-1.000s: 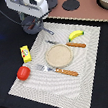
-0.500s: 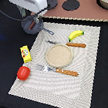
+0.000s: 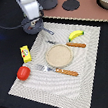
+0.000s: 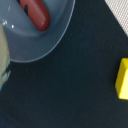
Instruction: Interact with the objects in diverse but meaningful ways.
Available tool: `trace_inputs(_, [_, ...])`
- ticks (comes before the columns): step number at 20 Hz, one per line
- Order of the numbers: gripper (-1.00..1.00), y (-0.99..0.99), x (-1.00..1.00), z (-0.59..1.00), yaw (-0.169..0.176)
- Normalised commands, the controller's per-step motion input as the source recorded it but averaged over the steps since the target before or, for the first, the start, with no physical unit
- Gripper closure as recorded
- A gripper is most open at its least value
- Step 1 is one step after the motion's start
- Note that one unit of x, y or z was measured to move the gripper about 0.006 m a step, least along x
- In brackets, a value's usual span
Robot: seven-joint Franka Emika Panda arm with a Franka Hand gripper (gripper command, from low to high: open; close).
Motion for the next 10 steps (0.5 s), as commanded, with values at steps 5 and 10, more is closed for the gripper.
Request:
trace_inputs(5, [-1.0,-0.09,-0.23,-0.27,-0.16])
trace_inputs(10, [-1.0,-0.04,-0.25,-0.23,-0.079])
